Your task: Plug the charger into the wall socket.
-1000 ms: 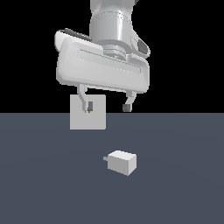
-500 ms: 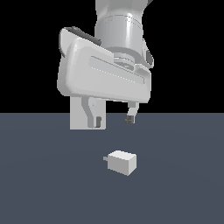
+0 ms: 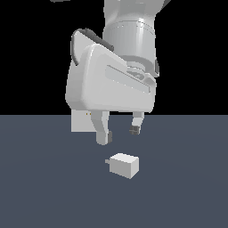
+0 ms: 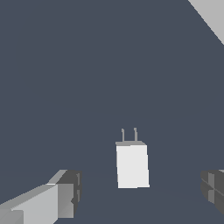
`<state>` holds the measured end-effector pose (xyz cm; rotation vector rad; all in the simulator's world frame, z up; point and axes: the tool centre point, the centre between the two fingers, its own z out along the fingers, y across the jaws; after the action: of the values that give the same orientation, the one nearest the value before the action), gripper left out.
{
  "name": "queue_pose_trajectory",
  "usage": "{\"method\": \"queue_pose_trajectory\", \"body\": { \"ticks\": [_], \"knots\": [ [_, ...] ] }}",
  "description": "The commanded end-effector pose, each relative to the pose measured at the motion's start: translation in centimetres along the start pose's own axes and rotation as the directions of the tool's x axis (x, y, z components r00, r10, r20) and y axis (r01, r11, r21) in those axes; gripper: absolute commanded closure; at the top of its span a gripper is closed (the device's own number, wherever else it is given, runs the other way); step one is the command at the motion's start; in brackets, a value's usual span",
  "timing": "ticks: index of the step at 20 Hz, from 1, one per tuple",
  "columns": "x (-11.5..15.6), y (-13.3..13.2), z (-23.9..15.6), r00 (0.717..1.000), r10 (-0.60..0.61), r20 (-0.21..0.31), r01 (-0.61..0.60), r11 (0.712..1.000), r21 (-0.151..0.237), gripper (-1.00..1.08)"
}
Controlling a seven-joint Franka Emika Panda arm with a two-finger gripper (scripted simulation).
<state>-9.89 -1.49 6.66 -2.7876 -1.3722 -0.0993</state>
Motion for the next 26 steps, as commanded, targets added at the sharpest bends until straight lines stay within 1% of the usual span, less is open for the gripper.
{"method": "queue_pose_trajectory", "body": {
  "ticks": [1,11,21,26],
  "knots": [
    [-0.2,0.0,0.2,1.000,-0.021,-0.002,0.021,1.000,0.000,-0.92],
    [-0.4,0.0,0.8,0.999,-0.032,-0.003,0.032,0.999,0.001,-0.92],
    [-0.7,-0.1,4.6,0.999,-0.037,-0.003,0.037,0.999,0.001,-0.92],
    [-0.8,0.0,5.4,0.999,-0.037,-0.003,0.037,0.999,0.001,-0.92]
  ]
}}
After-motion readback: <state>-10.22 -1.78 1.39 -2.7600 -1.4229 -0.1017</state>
